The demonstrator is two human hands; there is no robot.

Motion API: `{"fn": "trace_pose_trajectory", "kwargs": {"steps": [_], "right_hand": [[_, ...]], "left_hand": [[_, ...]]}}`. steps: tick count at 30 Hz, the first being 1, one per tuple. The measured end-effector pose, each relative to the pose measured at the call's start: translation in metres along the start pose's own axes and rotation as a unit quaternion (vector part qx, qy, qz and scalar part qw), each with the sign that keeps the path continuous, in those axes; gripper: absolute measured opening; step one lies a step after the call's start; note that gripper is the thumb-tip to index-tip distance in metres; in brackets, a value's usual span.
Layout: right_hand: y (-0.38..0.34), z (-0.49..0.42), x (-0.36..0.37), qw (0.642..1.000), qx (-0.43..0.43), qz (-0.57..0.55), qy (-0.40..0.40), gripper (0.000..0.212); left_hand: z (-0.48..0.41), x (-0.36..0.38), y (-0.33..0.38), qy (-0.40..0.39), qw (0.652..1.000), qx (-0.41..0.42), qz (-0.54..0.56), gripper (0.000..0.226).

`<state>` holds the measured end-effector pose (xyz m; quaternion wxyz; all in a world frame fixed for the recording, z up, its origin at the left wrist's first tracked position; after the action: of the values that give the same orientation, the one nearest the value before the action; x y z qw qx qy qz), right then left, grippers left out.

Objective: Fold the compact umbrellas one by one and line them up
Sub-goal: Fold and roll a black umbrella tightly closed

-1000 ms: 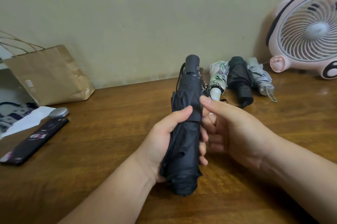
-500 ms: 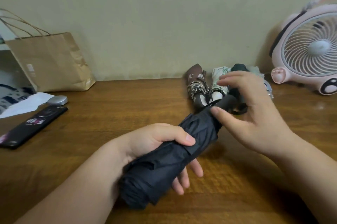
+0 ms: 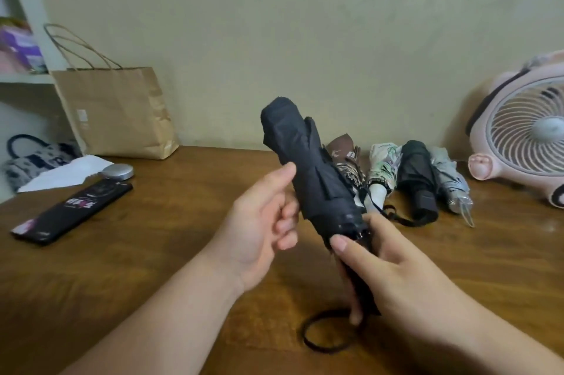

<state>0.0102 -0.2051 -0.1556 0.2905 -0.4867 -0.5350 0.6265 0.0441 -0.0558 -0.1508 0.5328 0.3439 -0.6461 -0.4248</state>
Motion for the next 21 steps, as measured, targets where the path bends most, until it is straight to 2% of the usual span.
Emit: {"fn": "trace_pose_trajectory", "kwargs": {"steps": [2, 3, 5, 7, 9, 10, 11, 13, 14, 16, 18, 21], "right_hand": [[0.002, 0.001, 0.006, 0.997, -0.009, 0.063, 0.034, 0.029], [0.000, 0.001, 0.007, 0.991, -0.033, 0.118, 0.057, 0.037], [-0.009, 0.004, 0.017, 0.971, -0.091, 0.211, 0.071, 0.058], [-0.010, 0.005, 0.027, 0.964, -0.123, 0.231, 0.051, 0.070], [-0.008, 0.003, 0.030, 0.982, -0.107, 0.154, 0.019, 0.070], [-0.006, 0.001, 0.032, 0.996, -0.071, 0.051, -0.010, 0.064], [-0.003, 0.000, 0.037, 0.995, -0.015, -0.076, -0.058, 0.060], [-0.002, 0.006, 0.052, 0.947, 0.084, -0.250, -0.182, 0.053], [-0.007, 0.012, 0.060, 0.926, 0.090, -0.267, -0.252, 0.041], [-0.014, 0.017, 0.070, 0.914, 0.063, -0.219, -0.334, 0.022], [-0.009, 0.015, 0.071, 0.933, 0.055, -0.170, -0.314, 0.015], [-0.002, 0.012, 0.065, 0.962, 0.050, -0.148, -0.224, 0.025]], "left_hand": [[-0.001, -0.001, -0.001, 0.036, 0.999, 0.017, -0.026, 0.069], [-0.001, 0.000, 0.000, 0.050, 0.999, 0.019, 0.006, 0.063], [0.001, 0.000, -0.001, 0.078, 0.990, -0.003, 0.120, 0.055], [0.001, -0.001, -0.001, 0.079, 0.971, -0.015, 0.225, 0.048], [0.002, -0.002, 0.003, 0.050, 0.958, 0.001, 0.283, 0.038], [0.003, -0.001, 0.005, 0.029, 0.954, 0.010, 0.298, 0.034], [0.004, 0.000, 0.007, 0.004, 0.950, 0.016, 0.310, 0.032], [0.005, 0.005, 0.009, -0.053, 0.943, 0.022, 0.329, 0.035], [0.006, 0.010, 0.010, -0.087, 0.940, 0.022, 0.329, 0.038], [0.008, 0.017, 0.011, -0.142, 0.939, 0.027, 0.311, 0.042], [0.008, 0.020, 0.012, -0.161, 0.942, 0.037, 0.293, 0.040], [0.009, 0.018, 0.014, -0.148, 0.945, 0.053, 0.287, 0.028]]}}
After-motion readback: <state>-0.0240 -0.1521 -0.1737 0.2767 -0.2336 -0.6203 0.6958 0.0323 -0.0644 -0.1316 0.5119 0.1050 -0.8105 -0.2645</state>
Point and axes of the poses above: each hand's wrist, its own z-axis away from the middle knuckle, its own x-axis out of the palm, y = z × x, the point moved 8 cm from there along -z, towards the middle knuckle, and after that the axes turned 2 degrees about -y, right-handed, at the moved point
